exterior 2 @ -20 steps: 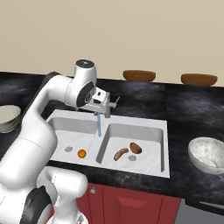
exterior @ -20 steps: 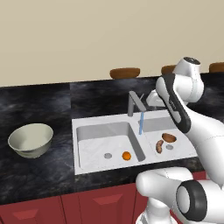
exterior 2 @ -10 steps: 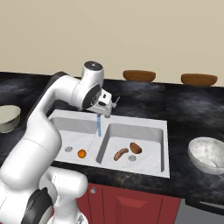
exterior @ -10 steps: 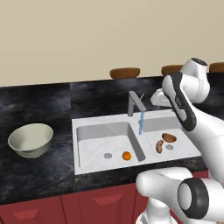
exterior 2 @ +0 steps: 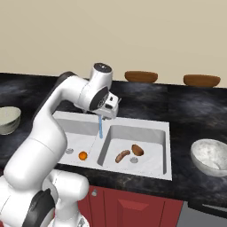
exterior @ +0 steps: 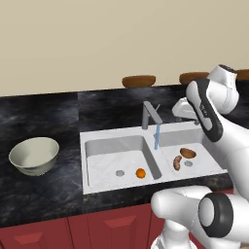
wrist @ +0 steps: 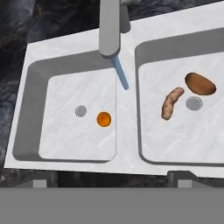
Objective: Pick the potatos from the sink and place them in one bowl. Place the tangerine in the other bowl. Then turn off the sink faucet.
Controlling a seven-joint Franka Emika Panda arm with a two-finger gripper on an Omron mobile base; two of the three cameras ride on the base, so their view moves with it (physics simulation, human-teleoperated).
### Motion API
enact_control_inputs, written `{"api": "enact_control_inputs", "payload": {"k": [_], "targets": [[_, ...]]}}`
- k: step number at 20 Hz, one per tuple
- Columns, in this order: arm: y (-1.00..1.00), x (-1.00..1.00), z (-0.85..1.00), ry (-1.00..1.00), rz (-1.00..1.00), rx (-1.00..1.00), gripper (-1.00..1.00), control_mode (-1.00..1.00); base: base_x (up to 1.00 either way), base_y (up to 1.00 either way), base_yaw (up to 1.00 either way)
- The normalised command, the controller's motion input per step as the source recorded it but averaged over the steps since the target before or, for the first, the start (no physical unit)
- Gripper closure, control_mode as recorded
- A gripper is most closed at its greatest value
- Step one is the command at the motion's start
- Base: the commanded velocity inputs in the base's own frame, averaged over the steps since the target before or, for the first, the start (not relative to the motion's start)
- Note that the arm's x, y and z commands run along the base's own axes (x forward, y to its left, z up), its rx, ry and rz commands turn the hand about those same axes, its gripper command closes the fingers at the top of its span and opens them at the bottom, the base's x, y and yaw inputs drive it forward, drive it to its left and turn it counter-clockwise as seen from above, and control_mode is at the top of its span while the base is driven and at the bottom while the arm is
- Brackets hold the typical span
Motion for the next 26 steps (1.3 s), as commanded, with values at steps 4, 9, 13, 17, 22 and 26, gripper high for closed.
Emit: {"api": "enact_control_inputs", "payload": {"k": [4, 9, 13, 17, 22, 26], "targets": [[-0.14, 0.00, -0.12, 0.05, 0.00, -0.07, -1.00, -1.00, 0.00, 0.00, 0.00], [-0.25, 0.00, -0.28, 0.00, 0.00, -0.01, -1.00, -1.00, 0.00, 0.00, 0.00], [-0.19, 0.00, -0.19, 0.00, 0.01, 0.00, -1.00, -1.00, 0.00, 0.00, 0.00], [-0.21, 0.01, -0.24, 0.00, 0.10, 0.00, -1.00, -1.00, 0.00, 0.00, 0.00], [-0.32, 0.15, -0.30, 0.05, 0.11, 0.00, -1.00, -1.00, 0.00, 0.00, 0.00], [-0.32, 0.21, -0.29, 0.10, 0.09, 0.00, -1.00, -1.00, 0.00, 0.00, 0.00]]}}
